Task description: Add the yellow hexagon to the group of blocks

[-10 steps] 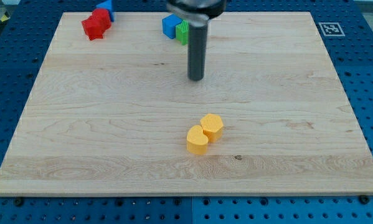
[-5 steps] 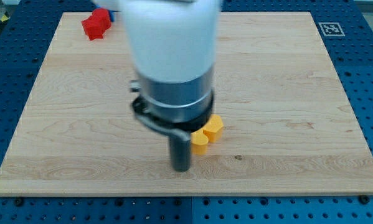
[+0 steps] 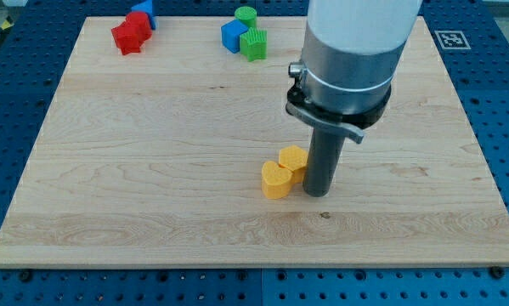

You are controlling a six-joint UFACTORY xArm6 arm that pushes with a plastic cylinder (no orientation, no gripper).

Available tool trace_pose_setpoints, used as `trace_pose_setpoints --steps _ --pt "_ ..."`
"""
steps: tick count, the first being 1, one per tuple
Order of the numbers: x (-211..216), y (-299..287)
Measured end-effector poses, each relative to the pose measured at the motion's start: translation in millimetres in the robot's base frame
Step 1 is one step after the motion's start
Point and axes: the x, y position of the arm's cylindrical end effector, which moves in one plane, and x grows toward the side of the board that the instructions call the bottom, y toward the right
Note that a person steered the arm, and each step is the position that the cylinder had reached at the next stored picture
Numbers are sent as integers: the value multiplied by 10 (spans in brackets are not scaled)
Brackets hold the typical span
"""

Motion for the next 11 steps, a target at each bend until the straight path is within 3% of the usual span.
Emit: trace_pose_setpoints --steps 2,5,10,11 --pt "-107 -436" --pt "-479 -326" --pt "-1874 838" --pt "-1815 1091"
